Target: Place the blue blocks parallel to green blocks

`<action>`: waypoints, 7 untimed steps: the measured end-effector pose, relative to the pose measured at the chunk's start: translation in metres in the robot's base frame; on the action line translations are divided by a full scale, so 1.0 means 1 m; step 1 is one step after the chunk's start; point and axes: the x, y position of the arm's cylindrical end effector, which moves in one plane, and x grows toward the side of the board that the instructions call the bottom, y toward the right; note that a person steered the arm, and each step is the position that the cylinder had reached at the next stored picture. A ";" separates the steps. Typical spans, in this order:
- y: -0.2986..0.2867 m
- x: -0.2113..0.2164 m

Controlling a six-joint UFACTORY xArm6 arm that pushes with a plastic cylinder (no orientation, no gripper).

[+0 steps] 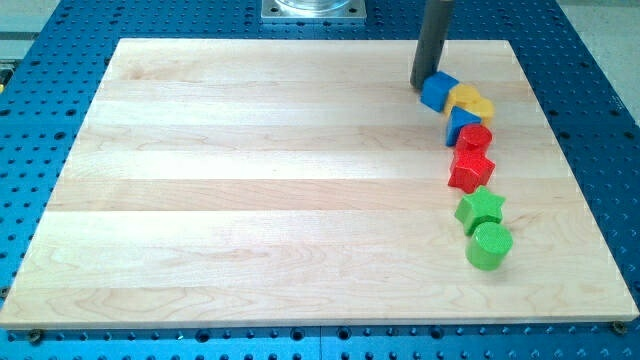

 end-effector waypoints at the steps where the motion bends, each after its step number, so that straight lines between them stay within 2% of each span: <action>1: 0.000 -0.013; 2: 0.040 -0.024; 4: -0.001 0.072; 5: -0.008 0.025; 6: 0.014 0.036; 7: 0.003 0.108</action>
